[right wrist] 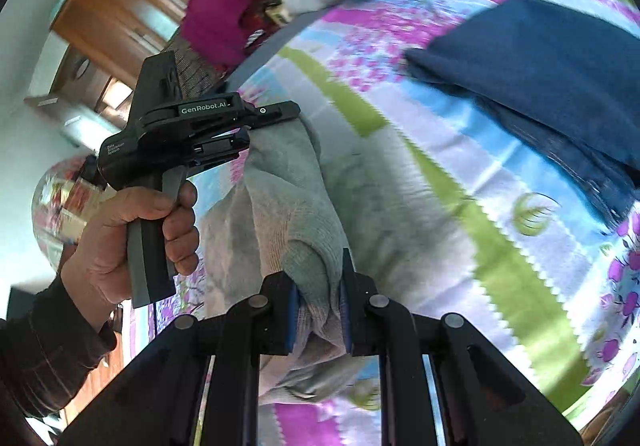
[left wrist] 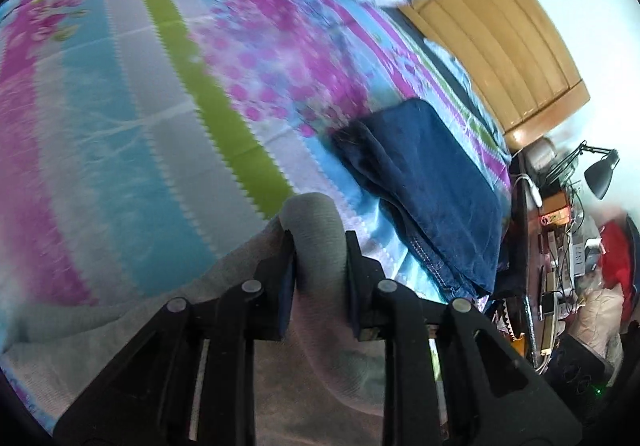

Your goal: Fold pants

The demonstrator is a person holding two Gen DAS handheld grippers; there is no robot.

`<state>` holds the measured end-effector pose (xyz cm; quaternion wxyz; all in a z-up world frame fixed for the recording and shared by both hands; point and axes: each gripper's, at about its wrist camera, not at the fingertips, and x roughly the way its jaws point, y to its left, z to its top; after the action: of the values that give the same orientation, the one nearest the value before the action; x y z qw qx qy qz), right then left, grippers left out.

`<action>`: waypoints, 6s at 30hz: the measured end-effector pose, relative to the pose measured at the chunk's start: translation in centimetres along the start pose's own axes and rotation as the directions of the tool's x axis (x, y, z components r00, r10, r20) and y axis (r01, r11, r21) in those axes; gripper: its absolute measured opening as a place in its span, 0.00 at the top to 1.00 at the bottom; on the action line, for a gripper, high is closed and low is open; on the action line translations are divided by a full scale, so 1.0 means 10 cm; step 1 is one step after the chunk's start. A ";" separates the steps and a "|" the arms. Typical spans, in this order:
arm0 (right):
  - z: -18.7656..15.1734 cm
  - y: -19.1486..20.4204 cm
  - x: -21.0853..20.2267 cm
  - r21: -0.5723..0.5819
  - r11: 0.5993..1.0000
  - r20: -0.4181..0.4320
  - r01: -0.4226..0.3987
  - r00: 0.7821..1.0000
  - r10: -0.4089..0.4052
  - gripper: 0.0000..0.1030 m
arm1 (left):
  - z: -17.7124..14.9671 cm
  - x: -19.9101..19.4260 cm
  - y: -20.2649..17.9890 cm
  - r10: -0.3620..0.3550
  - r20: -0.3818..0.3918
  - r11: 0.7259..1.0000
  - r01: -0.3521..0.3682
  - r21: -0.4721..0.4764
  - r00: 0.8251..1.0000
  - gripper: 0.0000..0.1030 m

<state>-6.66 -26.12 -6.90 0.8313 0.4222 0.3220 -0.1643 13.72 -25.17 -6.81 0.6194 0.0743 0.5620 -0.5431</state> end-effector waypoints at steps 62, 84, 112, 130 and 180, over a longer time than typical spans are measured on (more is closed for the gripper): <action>0.86 2.03 2.74 -0.661 0.280 -0.749 -0.696 0.637 -0.183 0.21 | -2.70 -1.13 0.42 0.001 0.331 0.890 0.151 -0.431 0.944 0.57; 0.68 2.24 3.34 -0.561 0.187 -0.823 -0.806 0.519 -0.231 0.57 | -2.91 -0.71 0.76 0.016 0.315 0.852 0.152 -0.501 0.949 0.98; 0.40 1.79 3.27 -0.407 0.554 -0.869 -0.726 0.495 0.011 0.70 | -2.16 -0.89 1.36 0.092 0.362 0.877 0.097 -0.471 0.927 0.41; 1.25 -0.86 1.50 -0.110 0.955 -0.724 -0.277 0.680 0.114 0.19 | -2.34 -0.83 1.63 -0.119 0.291 0.793 0.267 -0.547 0.949 0.33; 0.75 -0.43 1.11 -0.072 0.918 -0.526 -0.391 0.796 0.298 0.62 | -1.32 -1.27 0.83 -0.163 0.188 0.955 0.203 -0.215 0.968 0.74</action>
<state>2.14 -34.69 -13.65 0.7676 0.4262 0.4590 0.1359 14.68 -5.06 -5.93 0.6159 -0.0973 0.5718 -0.5332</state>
